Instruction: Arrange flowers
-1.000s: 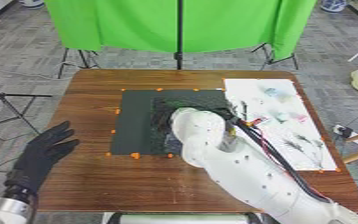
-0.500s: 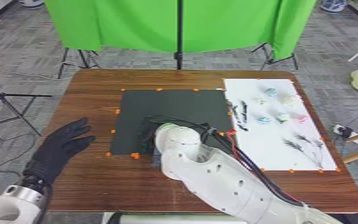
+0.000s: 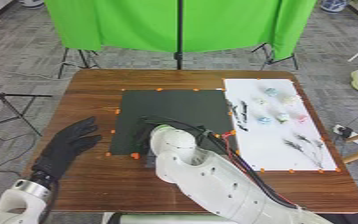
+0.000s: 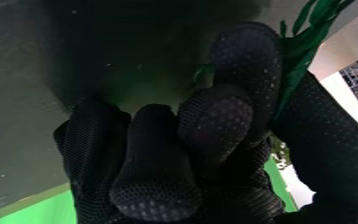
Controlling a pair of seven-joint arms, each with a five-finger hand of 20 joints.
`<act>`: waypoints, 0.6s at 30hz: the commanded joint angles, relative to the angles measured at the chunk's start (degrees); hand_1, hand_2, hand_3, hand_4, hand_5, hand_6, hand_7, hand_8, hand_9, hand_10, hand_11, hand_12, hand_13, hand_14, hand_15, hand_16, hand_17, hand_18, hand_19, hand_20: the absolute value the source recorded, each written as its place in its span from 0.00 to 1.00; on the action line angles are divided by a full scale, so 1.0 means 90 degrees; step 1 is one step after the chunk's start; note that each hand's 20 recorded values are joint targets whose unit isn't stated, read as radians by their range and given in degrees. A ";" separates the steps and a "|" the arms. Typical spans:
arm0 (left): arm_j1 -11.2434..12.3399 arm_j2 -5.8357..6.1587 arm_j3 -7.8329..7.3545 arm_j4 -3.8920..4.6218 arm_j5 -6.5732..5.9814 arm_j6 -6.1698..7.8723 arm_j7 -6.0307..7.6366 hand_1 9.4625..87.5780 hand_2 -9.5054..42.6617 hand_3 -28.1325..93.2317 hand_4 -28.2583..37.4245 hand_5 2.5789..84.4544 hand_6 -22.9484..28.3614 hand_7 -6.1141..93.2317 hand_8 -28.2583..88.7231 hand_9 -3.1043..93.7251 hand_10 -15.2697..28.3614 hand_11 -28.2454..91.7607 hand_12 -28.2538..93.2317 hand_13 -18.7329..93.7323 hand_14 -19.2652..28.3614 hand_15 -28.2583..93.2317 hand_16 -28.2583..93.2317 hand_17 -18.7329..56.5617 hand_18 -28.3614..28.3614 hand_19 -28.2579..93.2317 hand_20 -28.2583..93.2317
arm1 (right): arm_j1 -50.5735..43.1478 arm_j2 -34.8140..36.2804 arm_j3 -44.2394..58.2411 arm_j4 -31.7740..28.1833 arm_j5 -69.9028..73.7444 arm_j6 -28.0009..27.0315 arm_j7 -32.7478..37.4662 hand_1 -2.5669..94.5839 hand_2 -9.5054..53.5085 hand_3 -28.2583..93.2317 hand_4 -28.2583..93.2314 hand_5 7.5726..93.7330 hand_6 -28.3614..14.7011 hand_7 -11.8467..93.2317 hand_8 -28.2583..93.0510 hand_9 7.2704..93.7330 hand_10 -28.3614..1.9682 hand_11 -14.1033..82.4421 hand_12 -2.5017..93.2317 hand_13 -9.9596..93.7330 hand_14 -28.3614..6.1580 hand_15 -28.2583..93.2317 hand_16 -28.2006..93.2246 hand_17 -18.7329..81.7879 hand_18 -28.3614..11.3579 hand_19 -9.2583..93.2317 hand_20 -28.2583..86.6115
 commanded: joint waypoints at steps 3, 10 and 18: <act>-0.0121 0.0000 0.0106 0.0124 0.0045 -0.0180 -0.0177 0.20 0.12 0.80 0.00 0.36 0.54 0.24 0.15 0.32 0.61 0.42 0.35 0.38 0.69 0.62 0.20 0.11 0.87 0.66 0.26 | -0.0164 -0.0064 -0.0137 0.0275 -0.0147 -0.0100 -0.0086 0.37 0.07 0.98 0.07 0.94 0.67 0.67 0.15 1.00 0.70 0.77 0.24 1.00 0.69 0.83 0.52 0.87 0.26 1.00 0.82; -0.0037 -0.0009 0.0070 0.0092 0.0060 -0.0173 -0.0112 0.20 0.12 0.80 0.00 0.35 0.54 0.24 0.15 0.31 0.60 0.42 0.35 0.38 0.69 0.62 0.19 0.11 0.87 0.66 0.26 | -0.0096 0.0067 -0.0200 0.0256 -0.0228 -0.0203 -0.0153 0.35 0.06 0.95 0.04 0.94 0.68 0.65 0.14 1.00 0.67 0.74 0.26 0.98 0.65 0.82 0.53 0.84 0.25 1.00 0.81; 0.0044 -0.0048 0.0002 0.0060 0.0078 -0.0142 -0.0014 0.20 0.12 0.80 0.00 0.35 0.54 0.24 0.15 0.31 0.61 0.42 0.35 0.38 0.69 0.62 0.20 0.10 0.87 0.66 0.26 | 0.0020 0.0238 -0.0245 0.0025 -0.0610 -0.0441 -0.0335 0.28 0.03 0.93 0.01 0.93 0.67 0.66 0.13 1.00 0.66 0.73 0.27 0.97 0.64 0.83 0.53 0.83 0.24 1.00 0.81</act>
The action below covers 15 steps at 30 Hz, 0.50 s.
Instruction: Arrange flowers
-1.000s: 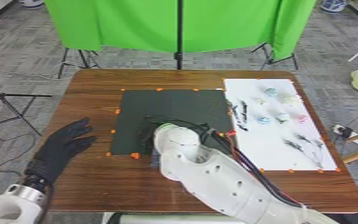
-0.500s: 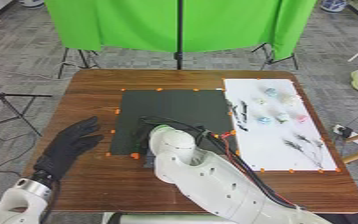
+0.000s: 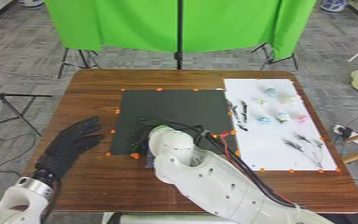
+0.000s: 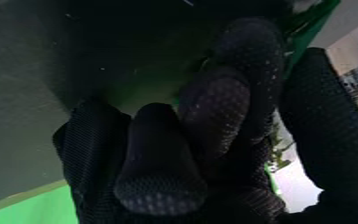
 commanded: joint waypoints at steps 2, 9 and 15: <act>0.0264 -0.0092 -0.0089 -0.0038 0.0051 0.0026 0.0103 0.20 0.12 0.80 0.00 0.35 0.54 0.24 0.15 0.31 0.61 0.42 0.35 0.38 0.69 0.62 0.20 0.10 0.87 0.66 0.26 | 0.0001 0.0278 -0.0115 -0.0159 -0.0512 -0.0356 -0.0278 0.26 0.03 0.92 0.00 0.92 0.68 0.66 0.13 1.00 0.66 0.72 0.27 0.97 0.63 0.83 0.53 0.83 0.24 1.00 0.81; 0.0501 -0.0183 -0.0185 -0.0128 0.0052 0.0163 0.0311 0.19 0.12 0.80 0.00 0.35 0.54 0.24 0.15 0.31 0.61 0.42 0.35 0.38 0.69 0.62 0.20 0.10 0.87 0.66 0.26 | 0.0277 0.0580 -0.0150 -0.0653 -0.1254 -0.0375 -0.0336 0.21 0.04 0.90 0.00 0.92 0.67 0.66 0.13 1.00 0.65 0.72 0.28 0.97 0.63 0.83 0.53 0.82 0.24 1.00 0.81; 0.0594 -0.0292 -0.0237 -0.0163 0.0049 0.0191 0.0376 0.19 0.12 0.80 0.00 0.35 0.54 0.24 0.15 0.31 0.61 0.42 0.35 0.38 0.69 0.62 0.20 0.10 0.87 0.66 0.27 | 0.0368 0.0845 0.0454 -0.1263 -0.0798 -0.0319 -0.0406 0.09 0.09 0.86 0.00 0.93 0.67 0.64 0.14 1.00 0.65 0.72 0.27 0.98 0.64 0.83 0.53 0.83 0.24 1.00 0.81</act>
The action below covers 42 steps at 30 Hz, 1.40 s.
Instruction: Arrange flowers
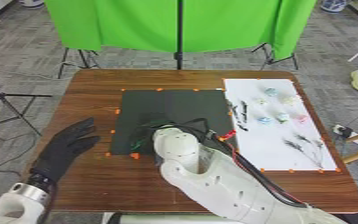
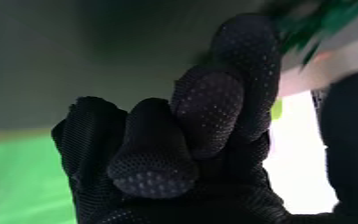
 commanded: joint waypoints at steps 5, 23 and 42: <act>0.0309 -0.0292 -0.0134 -0.0066 0.0128 0.0111 0.0126 0.19 0.12 0.80 0.00 0.35 0.54 0.24 0.15 0.31 0.61 0.42 0.35 0.38 0.69 0.62 0.20 0.10 0.87 0.66 0.27 | 0.0160 0.1426 0.1370 -0.1195 0.0527 0.0199 -0.0216 0.07 0.12 0.85 0.00 0.90 0.65 0.63 0.13 1.00 0.62 0.67 0.30 0.94 0.60 0.83 0.53 0.79 0.23 1.00 0.79; 0.0808 -0.0347 -0.0373 -0.0229 0.0083 0.0257 0.0300 0.19 0.13 0.80 0.00 0.35 0.54 0.24 0.15 0.31 0.61 0.42 0.35 0.38 0.69 0.62 0.20 0.10 0.87 0.66 0.27 | -0.3046 0.5623 0.5472 -0.2506 0.1785 -0.0042 0.0688 0.19 0.00 0.73 0.00 0.66 0.54 0.50 0.11 0.77 0.50 0.62 0.33 0.74 0.51 0.83 0.48 0.60 0.22 1.00 0.68; 0.0824 -0.0315 -0.0413 -0.0176 0.0101 0.0138 0.0318 0.20 0.11 0.81 0.00 0.35 0.54 0.24 0.15 0.31 0.61 0.42 0.35 0.37 0.69 0.61 0.20 0.10 0.87 0.66 0.27 | -0.6282 0.5429 0.8134 -0.2719 0.2107 -0.0808 0.0831 0.48 0.00 0.28 0.13 0.51 0.49 0.51 0.09 0.58 0.46 0.71 0.31 0.63 0.50 0.84 0.43 0.50 0.21 0.98 0.59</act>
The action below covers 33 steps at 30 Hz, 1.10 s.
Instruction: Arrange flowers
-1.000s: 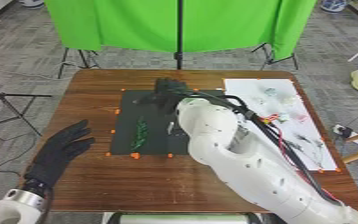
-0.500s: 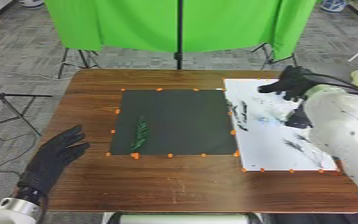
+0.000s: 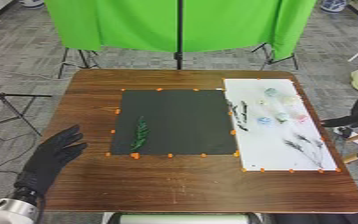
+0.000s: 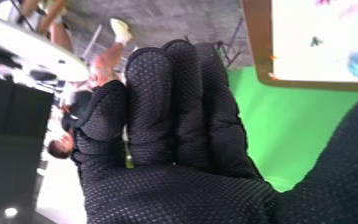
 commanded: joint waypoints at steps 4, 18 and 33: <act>0.0131 0.0004 0.0028 0.0037 -0.0018 -0.0033 0.0008 0.20 0.11 0.81 0.00 0.35 0.54 0.24 0.15 0.31 0.61 0.42 0.35 0.37 0.69 0.61 0.20 0.10 0.87 0.66 0.27 | -0.1076 -0.0219 0.0057 0.0042 -0.0288 0.0501 -0.0347 0.50 0.00 0.28 0.13 0.52 0.51 0.51 0.08 0.59 0.47 0.71 0.31 0.64 0.51 0.84 0.43 0.50 0.22 0.98 0.59; 0.0099 0.0033 0.0081 0.0068 -0.0063 -0.0012 0.0092 0.19 0.12 0.81 0.00 0.35 0.54 0.24 0.15 0.31 0.60 0.42 0.35 0.37 0.69 0.61 0.20 0.10 0.87 0.66 0.27 | -0.0832 -0.0299 -0.0362 0.0132 -0.0179 0.0317 -0.0289 0.43 0.00 0.37 0.08 0.52 0.50 0.49 0.09 0.58 0.46 0.71 0.31 0.63 0.49 0.84 0.43 0.50 0.22 0.97 0.59; 0.0130 -0.0048 0.0097 0.0057 -0.0079 0.0000 0.0078 0.19 0.13 0.80 0.00 0.36 0.54 0.24 0.15 0.31 0.61 0.42 0.35 0.38 0.69 0.61 0.20 0.10 0.87 0.66 0.27 | -0.0502 -0.0290 -0.1320 0.0397 -0.0996 0.0377 -0.0523 0.35 0.00 0.75 0.00 0.61 0.60 0.52 0.06 0.68 0.52 0.69 0.31 0.69 0.53 0.83 0.43 0.51 0.24 0.97 0.57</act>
